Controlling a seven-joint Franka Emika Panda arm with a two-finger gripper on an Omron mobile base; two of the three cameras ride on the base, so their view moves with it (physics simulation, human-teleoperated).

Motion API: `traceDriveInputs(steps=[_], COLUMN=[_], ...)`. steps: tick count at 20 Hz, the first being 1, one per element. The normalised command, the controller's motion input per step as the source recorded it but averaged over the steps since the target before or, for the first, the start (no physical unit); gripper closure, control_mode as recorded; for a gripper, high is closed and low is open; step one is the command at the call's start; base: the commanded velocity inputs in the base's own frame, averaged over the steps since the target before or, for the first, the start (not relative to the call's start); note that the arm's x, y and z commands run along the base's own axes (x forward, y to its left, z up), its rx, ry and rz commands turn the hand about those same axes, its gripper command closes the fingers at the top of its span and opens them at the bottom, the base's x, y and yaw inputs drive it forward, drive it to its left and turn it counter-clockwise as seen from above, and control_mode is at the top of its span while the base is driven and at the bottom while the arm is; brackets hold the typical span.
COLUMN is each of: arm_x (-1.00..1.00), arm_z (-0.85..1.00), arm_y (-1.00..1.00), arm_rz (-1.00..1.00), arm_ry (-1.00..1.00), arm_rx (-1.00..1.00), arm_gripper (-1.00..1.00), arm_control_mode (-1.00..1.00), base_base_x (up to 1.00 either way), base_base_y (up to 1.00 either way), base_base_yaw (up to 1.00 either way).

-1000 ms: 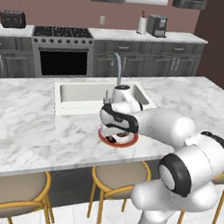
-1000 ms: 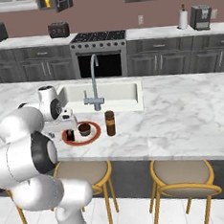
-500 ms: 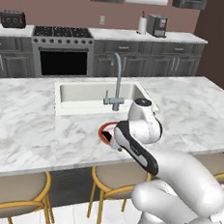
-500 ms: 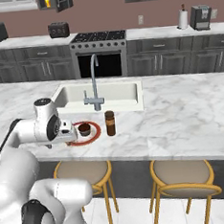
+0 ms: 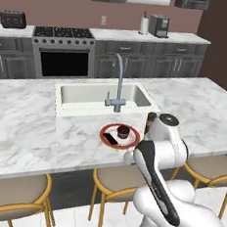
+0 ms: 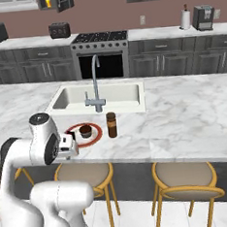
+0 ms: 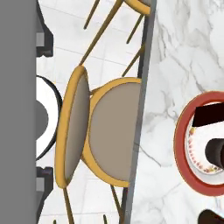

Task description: Take the cinnamon bottle from the cabinet and place it on the dining table, next to the plate with the cupcake. Then take the chocolate from the dining counter and place it on the cupcake plate.

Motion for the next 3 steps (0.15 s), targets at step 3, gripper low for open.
traceDriveInputs(steps=[3], arm_x=[-0.66], arm_z=[0.15], arm_y=[-0.14], arm_rz=[-0.10], arm_ry=[-0.02], arm_rx=[0.00], arm_gripper=[-1.00], arm_control_mode=[-1.00], base_base_x=[0.00], base_base_y=[0.00], base_base_yaw=[0.00])
